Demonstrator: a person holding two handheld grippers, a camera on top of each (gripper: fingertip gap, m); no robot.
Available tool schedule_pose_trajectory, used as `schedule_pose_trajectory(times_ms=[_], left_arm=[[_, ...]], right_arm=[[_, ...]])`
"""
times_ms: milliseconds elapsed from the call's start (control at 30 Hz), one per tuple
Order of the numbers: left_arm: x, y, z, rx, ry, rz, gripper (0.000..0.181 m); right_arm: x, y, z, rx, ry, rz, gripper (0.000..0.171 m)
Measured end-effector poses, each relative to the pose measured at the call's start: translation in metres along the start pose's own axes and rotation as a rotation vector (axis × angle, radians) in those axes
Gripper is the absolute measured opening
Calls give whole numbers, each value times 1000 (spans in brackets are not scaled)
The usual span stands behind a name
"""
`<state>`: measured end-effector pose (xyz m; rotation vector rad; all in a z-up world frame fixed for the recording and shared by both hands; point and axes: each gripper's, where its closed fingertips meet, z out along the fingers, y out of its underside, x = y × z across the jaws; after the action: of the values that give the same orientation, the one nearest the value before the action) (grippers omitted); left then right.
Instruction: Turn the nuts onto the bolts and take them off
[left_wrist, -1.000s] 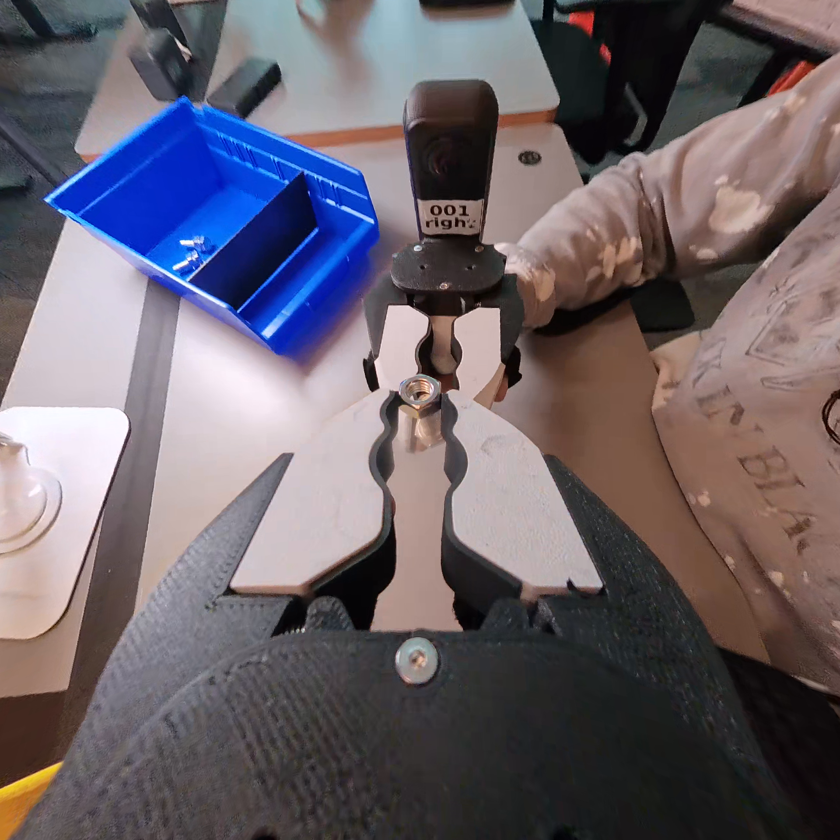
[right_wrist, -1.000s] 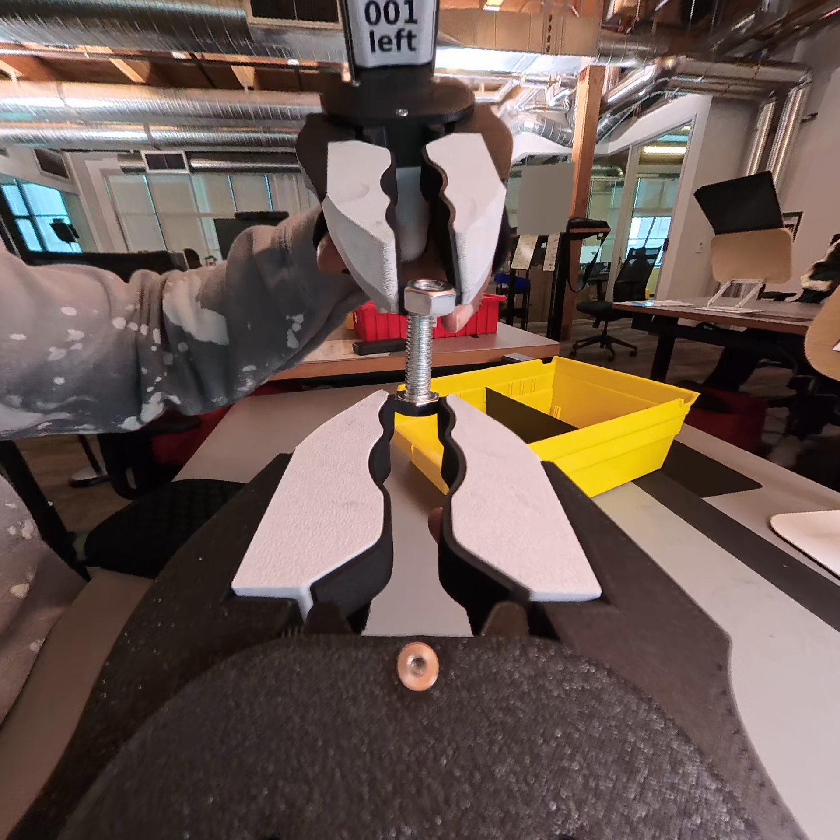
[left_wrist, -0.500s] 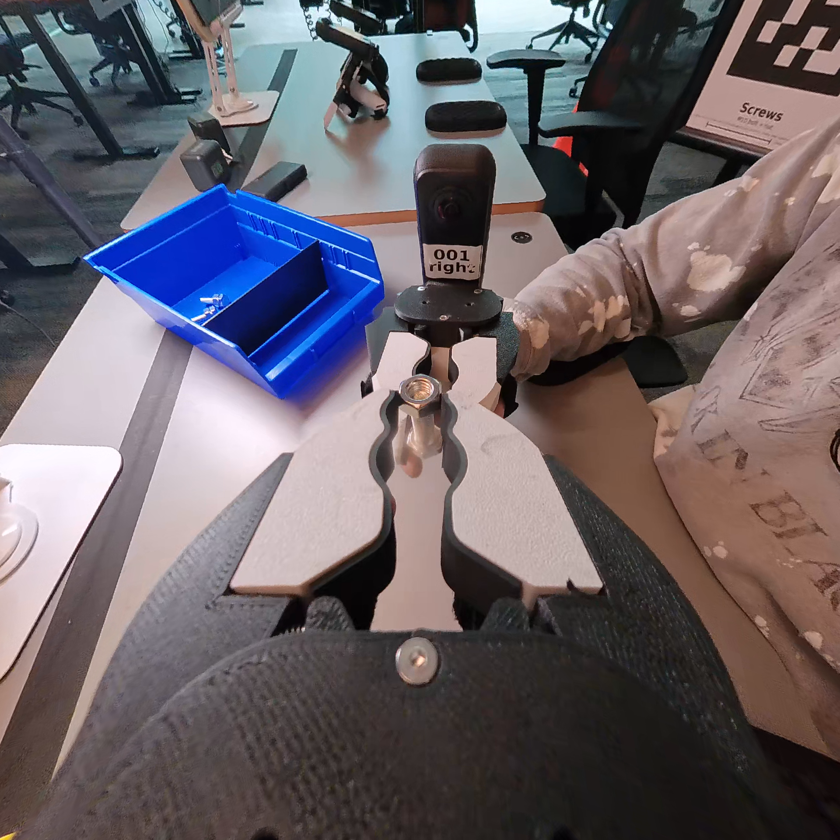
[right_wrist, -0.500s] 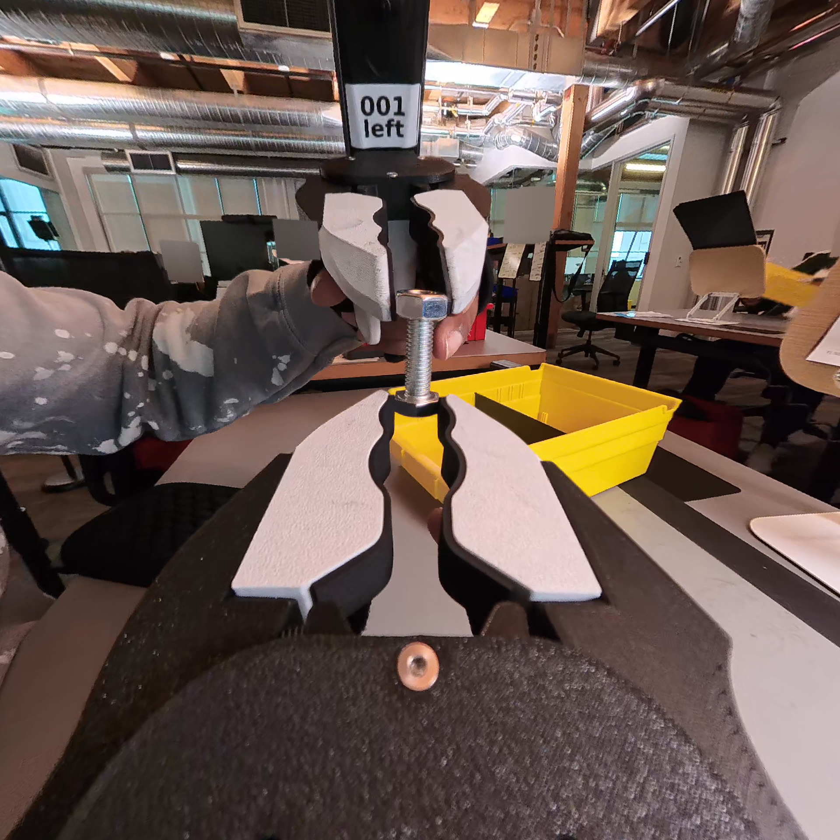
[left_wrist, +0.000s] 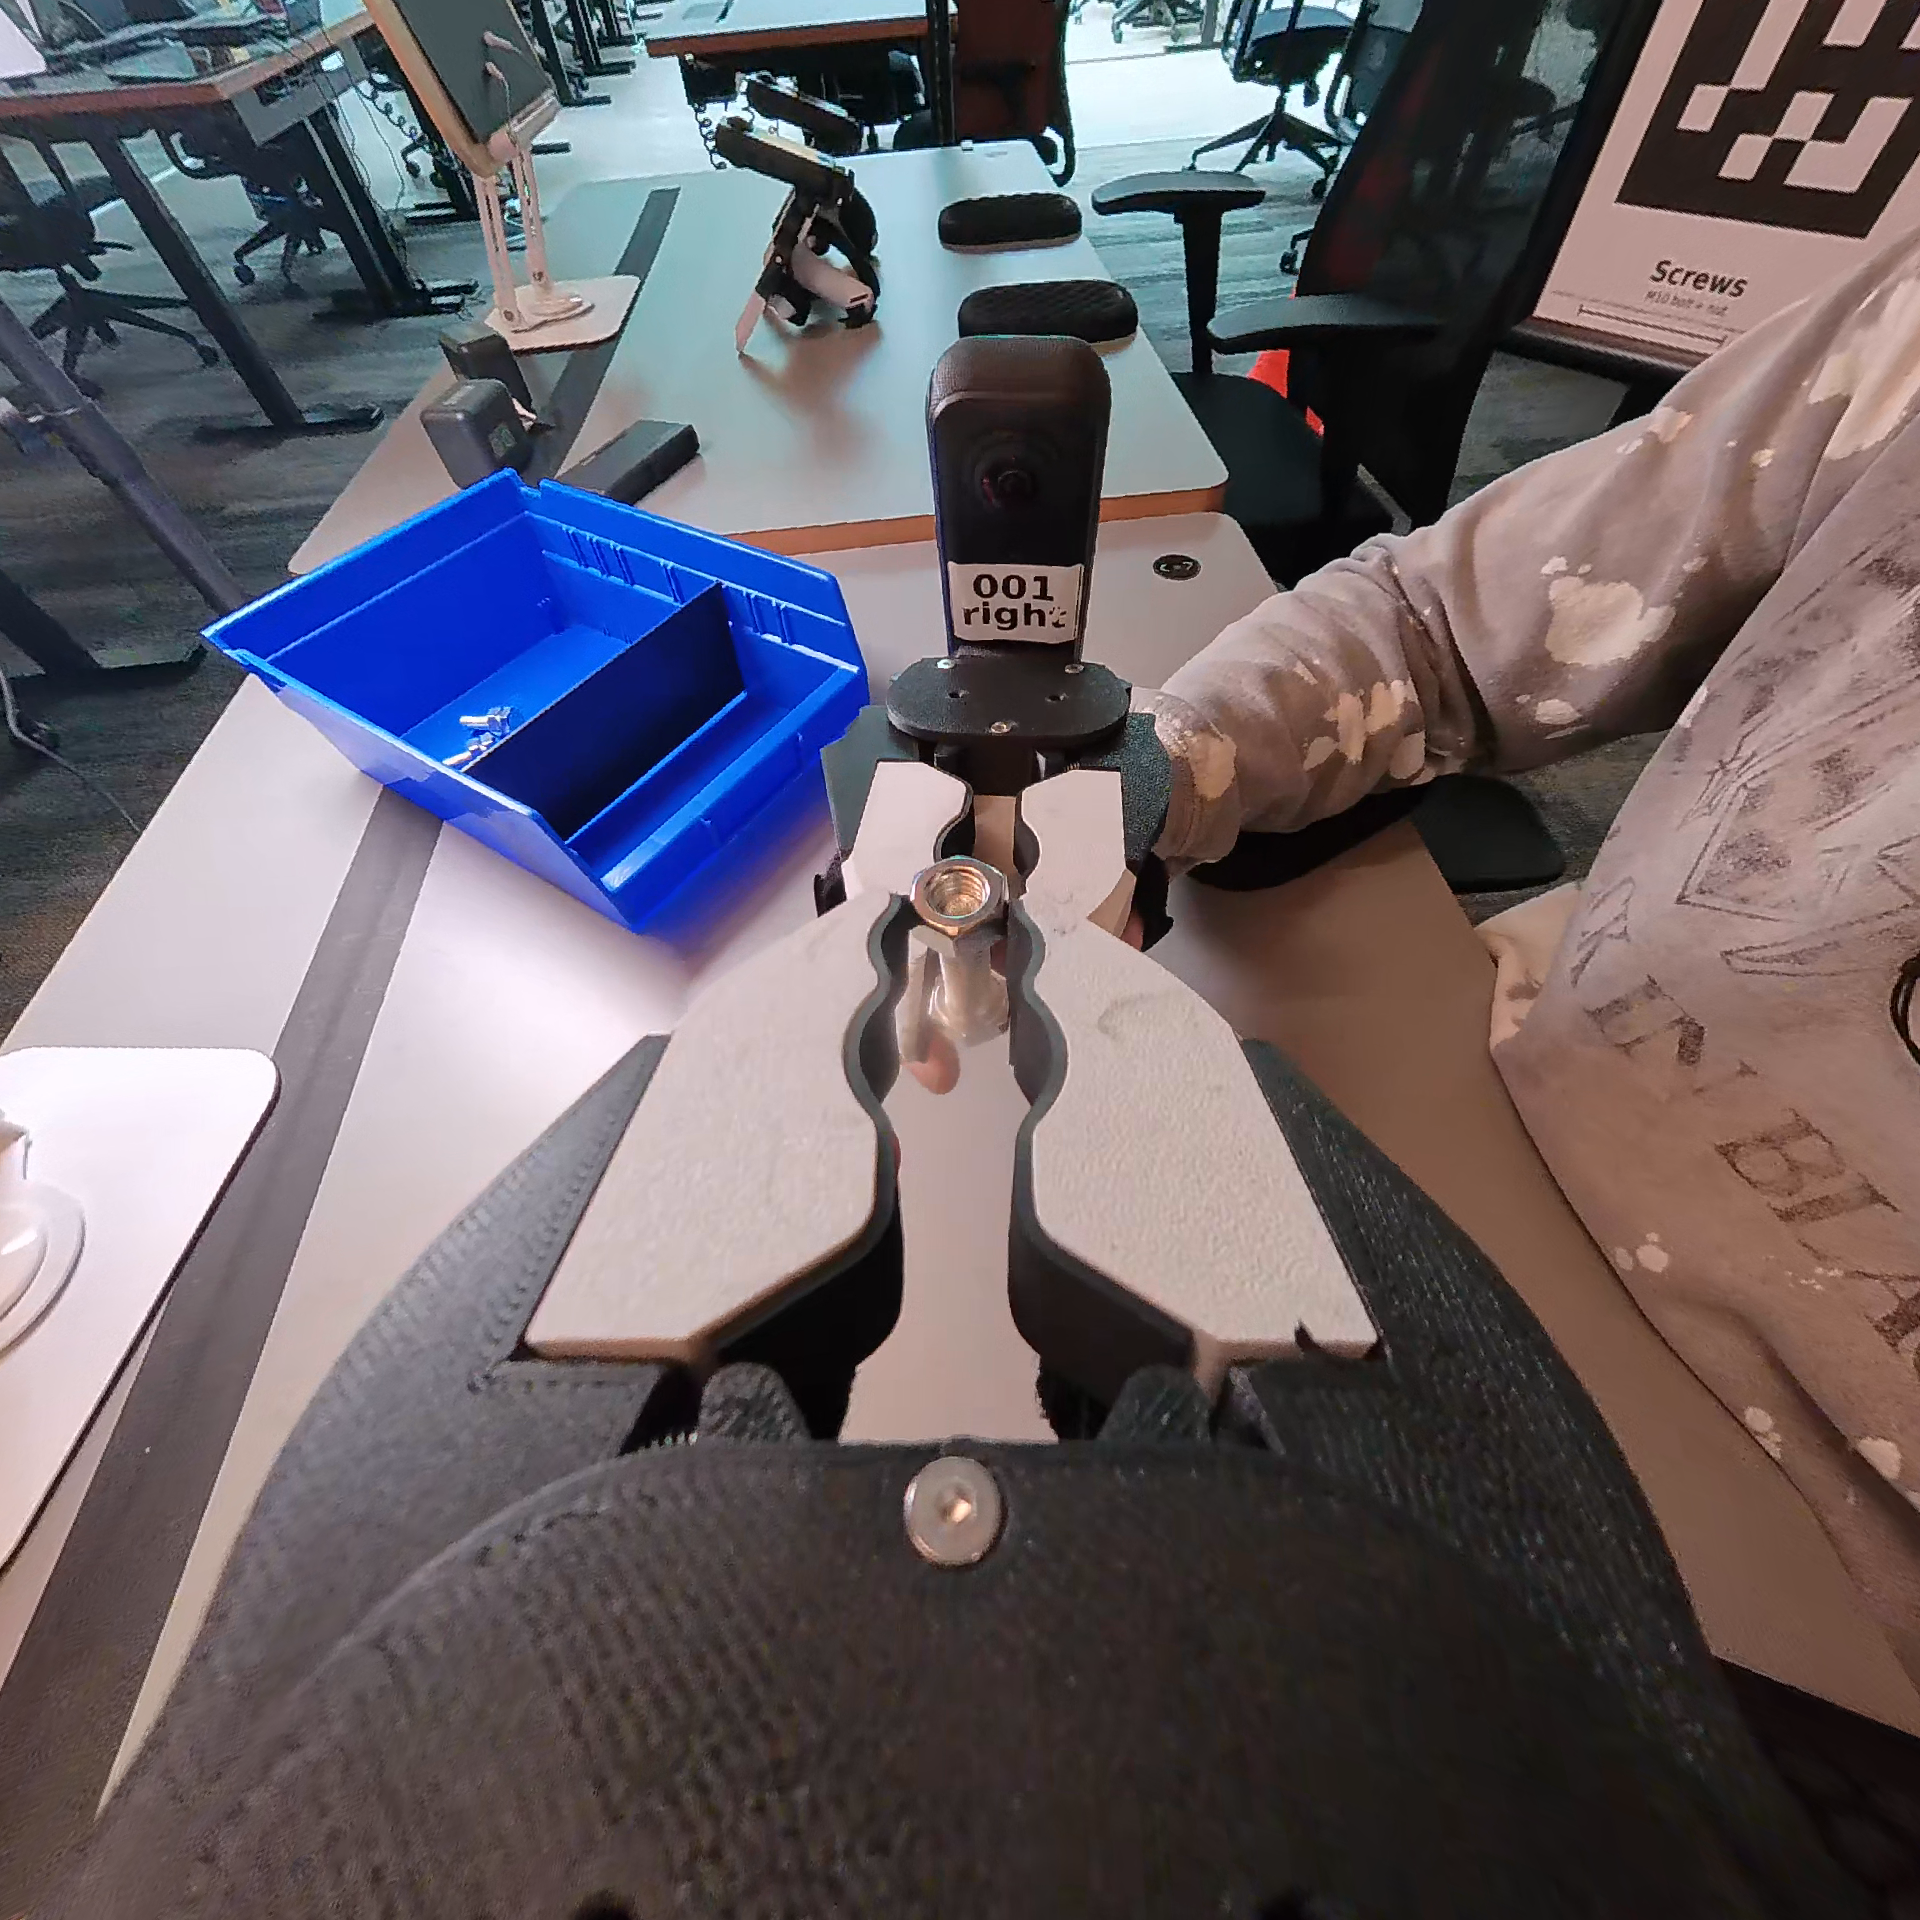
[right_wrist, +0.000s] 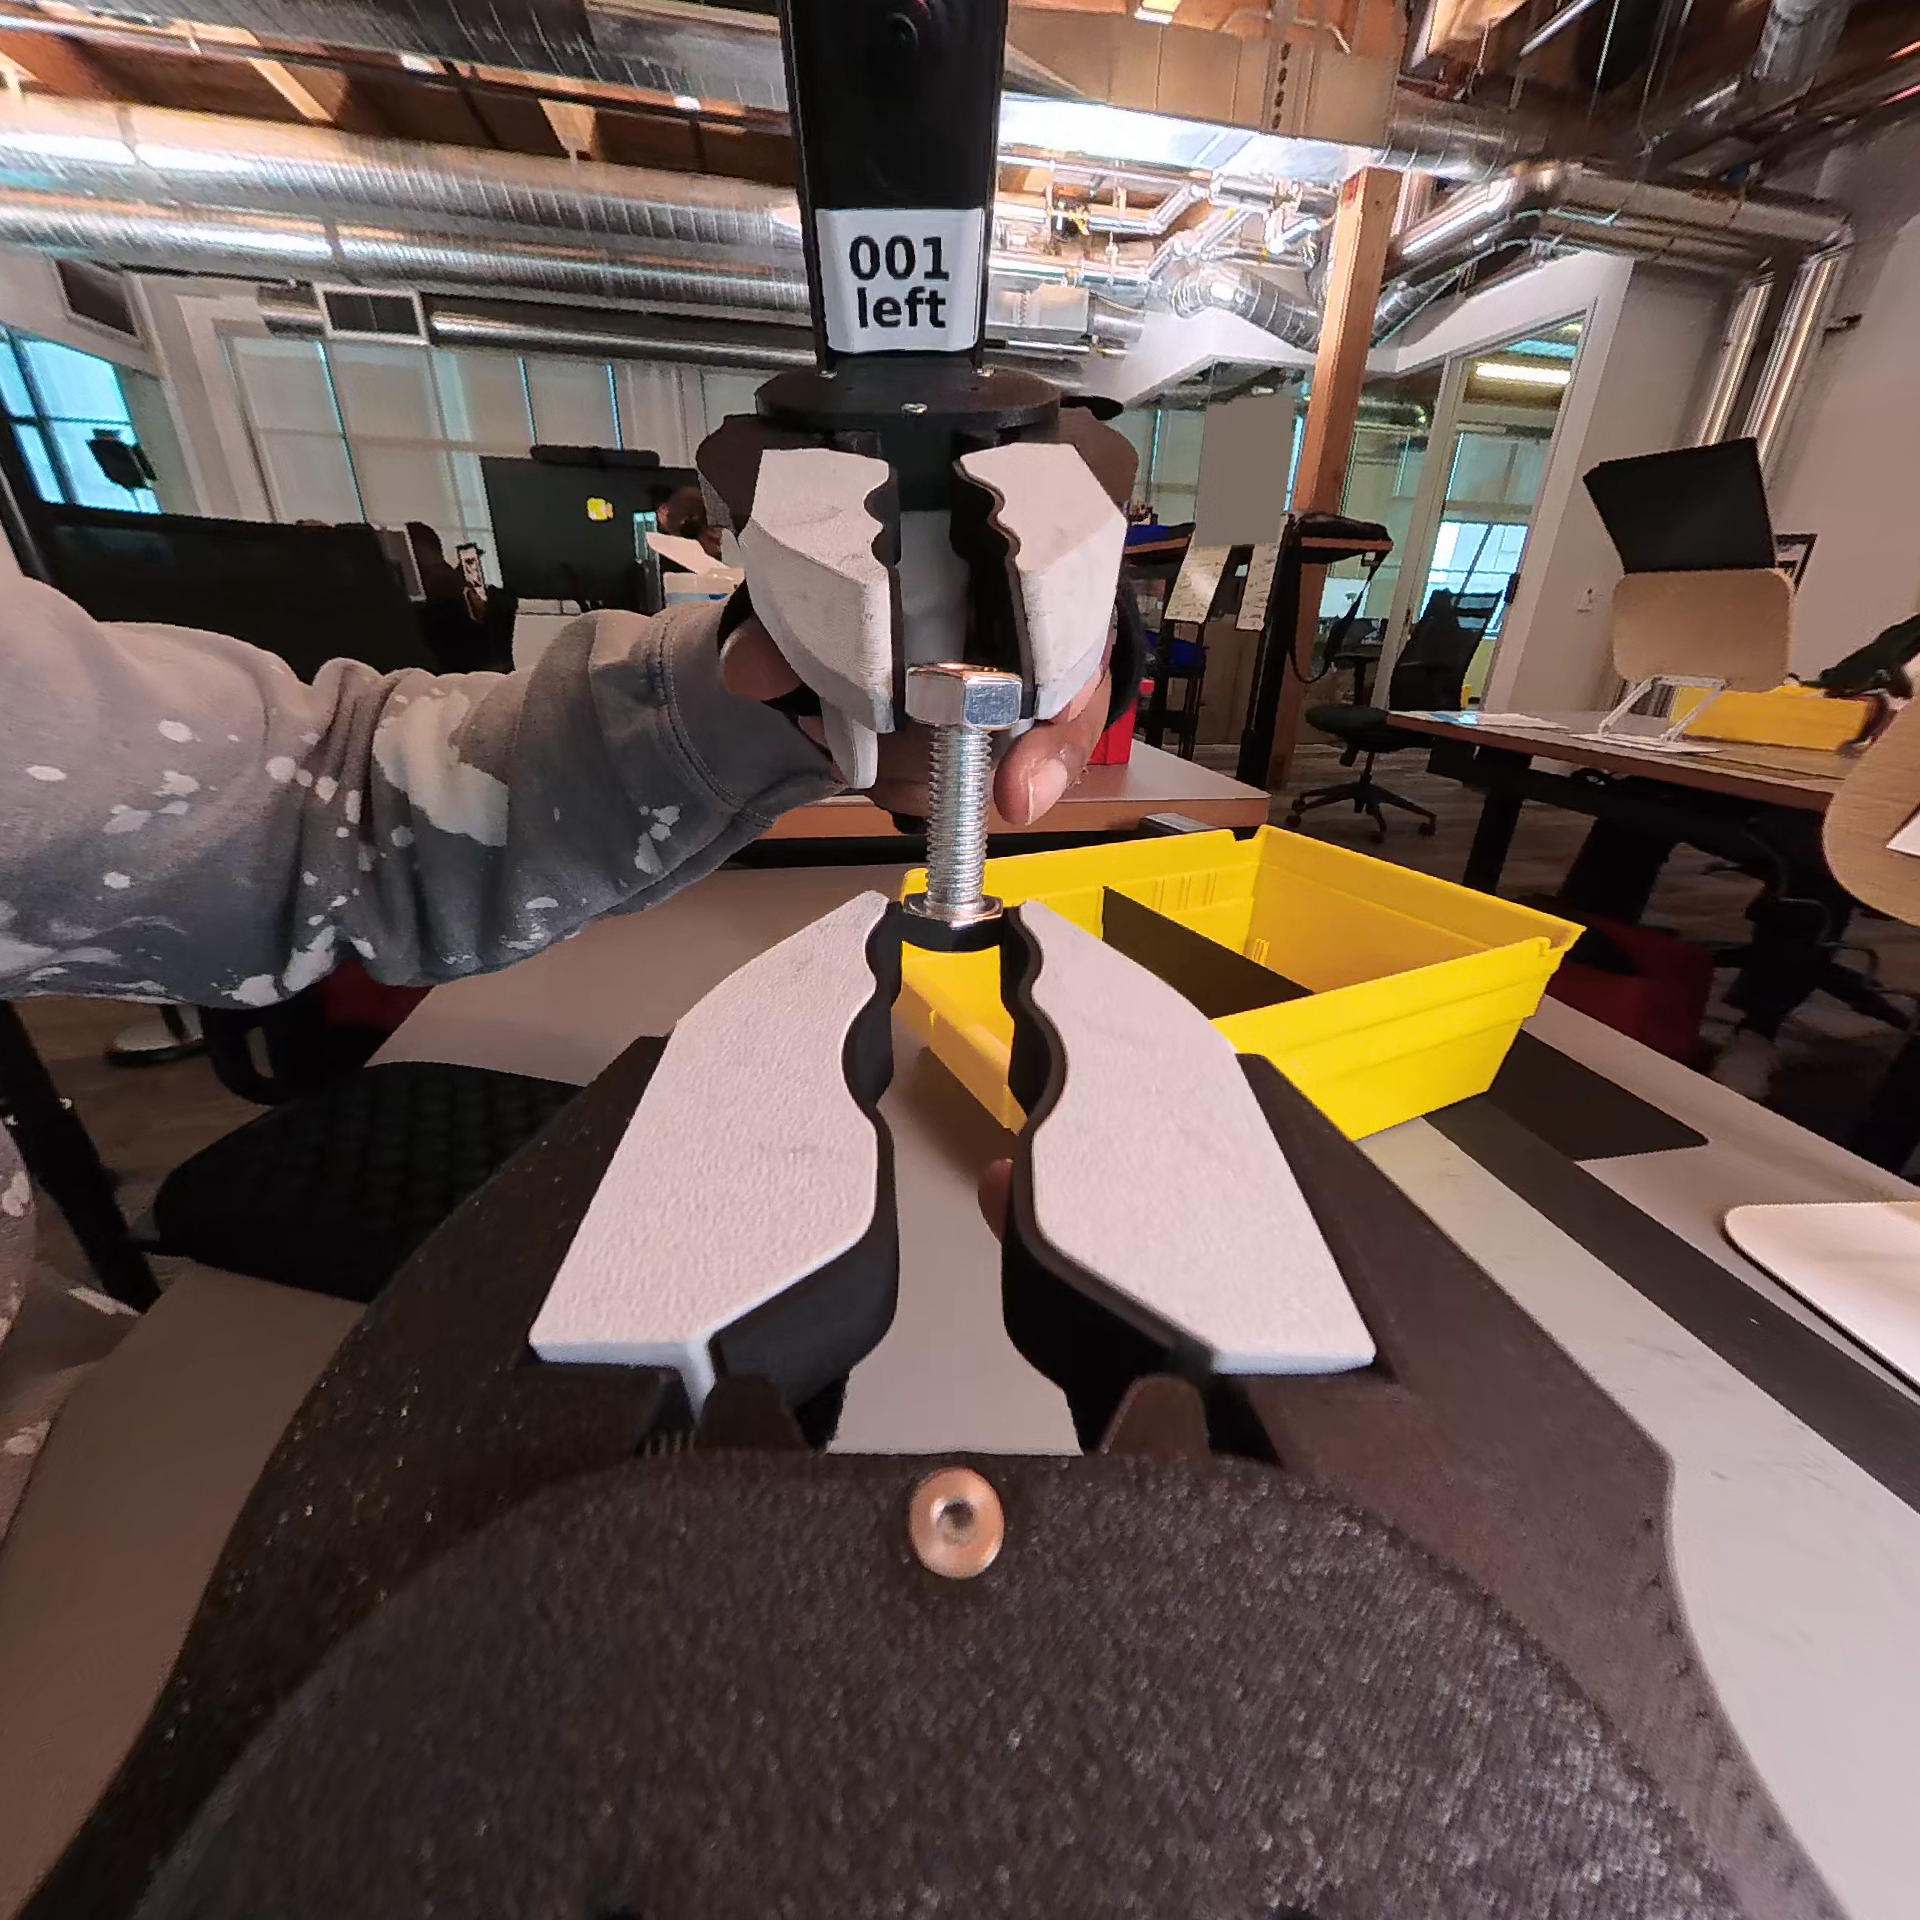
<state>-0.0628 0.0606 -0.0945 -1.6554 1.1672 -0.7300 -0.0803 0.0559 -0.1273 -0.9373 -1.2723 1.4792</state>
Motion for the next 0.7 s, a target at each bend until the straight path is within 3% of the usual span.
schedule_pose_trajectory(times_ms=[433,700], left_arm=[[0,-2,-7,74,-35,-28,26],[-48,-17,-1,339,-497,-166,32]], right_arm=[[2,2,1,-15,12,-3,18],[47,-7,-16,-39,305,-53,18]])
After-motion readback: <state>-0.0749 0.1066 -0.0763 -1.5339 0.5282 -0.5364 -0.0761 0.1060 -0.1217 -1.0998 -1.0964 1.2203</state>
